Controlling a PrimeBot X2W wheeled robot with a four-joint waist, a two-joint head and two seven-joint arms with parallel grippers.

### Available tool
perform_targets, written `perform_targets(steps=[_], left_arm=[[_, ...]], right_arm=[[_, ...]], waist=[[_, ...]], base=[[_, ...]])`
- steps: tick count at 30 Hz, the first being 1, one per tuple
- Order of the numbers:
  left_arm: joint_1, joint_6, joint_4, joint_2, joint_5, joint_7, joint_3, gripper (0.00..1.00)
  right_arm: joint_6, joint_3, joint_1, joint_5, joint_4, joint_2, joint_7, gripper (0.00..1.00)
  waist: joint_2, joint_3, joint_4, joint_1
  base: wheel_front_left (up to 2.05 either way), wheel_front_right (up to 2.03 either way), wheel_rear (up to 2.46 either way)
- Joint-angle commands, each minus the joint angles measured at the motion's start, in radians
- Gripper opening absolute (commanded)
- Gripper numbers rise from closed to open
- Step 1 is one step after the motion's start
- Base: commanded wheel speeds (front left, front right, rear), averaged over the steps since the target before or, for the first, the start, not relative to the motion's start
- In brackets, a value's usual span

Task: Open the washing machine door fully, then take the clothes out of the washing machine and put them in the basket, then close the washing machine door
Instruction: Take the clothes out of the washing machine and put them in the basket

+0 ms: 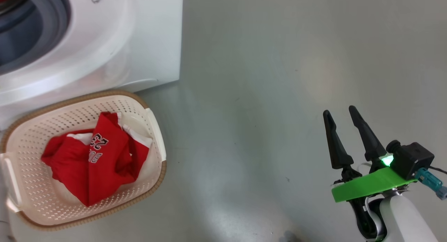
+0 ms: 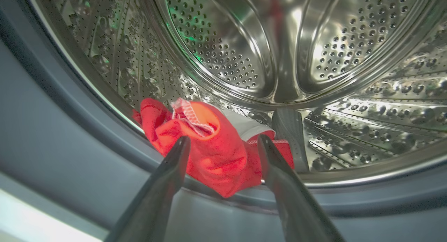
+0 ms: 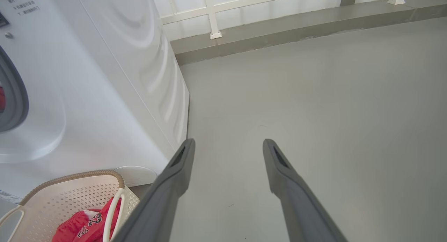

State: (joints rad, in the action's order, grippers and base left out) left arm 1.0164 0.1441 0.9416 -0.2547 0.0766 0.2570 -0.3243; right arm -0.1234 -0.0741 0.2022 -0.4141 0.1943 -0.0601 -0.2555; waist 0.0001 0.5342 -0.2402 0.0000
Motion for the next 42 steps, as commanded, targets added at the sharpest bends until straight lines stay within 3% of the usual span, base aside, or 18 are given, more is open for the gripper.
perform_targets(steps=[1, 13, 25, 26, 27, 28, 29, 42], left_arm=[[0.018, 0.019, -0.022, -0.064, -0.010, 0.005, -0.020, 1.00], [0.077, 0.066, 0.047, -0.142, -0.054, 0.005, 0.005, 1.00], [0.124, 0.007, 0.130, -0.187, -0.019, 0.005, 0.000, 1.00], [0.123, 0.007, 0.131, -0.184, -0.018, 0.005, 0.001, 0.93], [0.121, 0.003, 0.129, -0.181, -0.017, 0.005, 0.003, 0.62], [0.119, -0.003, 0.127, -0.177, -0.015, 0.005, 0.006, 0.42], [0.116, -0.006, 0.123, -0.173, -0.014, 0.005, 0.008, 0.00], [0.039, -0.028, -0.038, -0.091, -0.001, 0.005, 0.022, 0.00]], right_arm=[[-0.007, -0.020, 0.008, -0.009, -0.026, -0.005, -0.006, 1.00], [-0.007, -0.049, 0.024, -0.011, -0.028, 0.002, -0.006, 1.00], [-0.007, -0.052, 0.018, -0.013, -0.033, 0.001, -0.006, 1.00], [-0.007, -0.050, 0.017, -0.012, -0.033, 0.001, -0.006, 1.00], [-0.007, -0.050, 0.017, -0.012, -0.033, 0.001, -0.006, 1.00], [-0.007, -0.049, 0.017, -0.011, -0.032, 0.001, -0.006, 1.00], [-0.007, -0.050, 0.017, -0.011, -0.032, 0.001, -0.006, 1.00], [-0.007, -0.039, 0.017, -0.009, -0.026, -0.004, -0.006, 1.00]], waist=[[-0.0001, 0.016, -0.009, 0.0000], [-0.0001, 0.049, -0.028, 0.0000], [-0.0001, 0.070, -0.046, 0.0000], [-0.0001, 0.070, -0.045, 0.0000], [-0.0001, 0.070, -0.044, 0.0000], [-0.0001, 0.069, -0.042, 0.0000], [-0.0001, 0.068, -0.041, 0.0000], [-0.0001, 0.024, -0.008, 0.0000]], base=[[0.00, 0.00, 0.00], [0.00, 0.00, 0.00], [0.00, 0.00, 0.00], [0.00, 0.00, 0.00], [0.00, 0.00, 0.00], [0.00, 0.00, 0.00], [0.00, 0.00, 0.00], [0.00, 0.00, 0.00]])
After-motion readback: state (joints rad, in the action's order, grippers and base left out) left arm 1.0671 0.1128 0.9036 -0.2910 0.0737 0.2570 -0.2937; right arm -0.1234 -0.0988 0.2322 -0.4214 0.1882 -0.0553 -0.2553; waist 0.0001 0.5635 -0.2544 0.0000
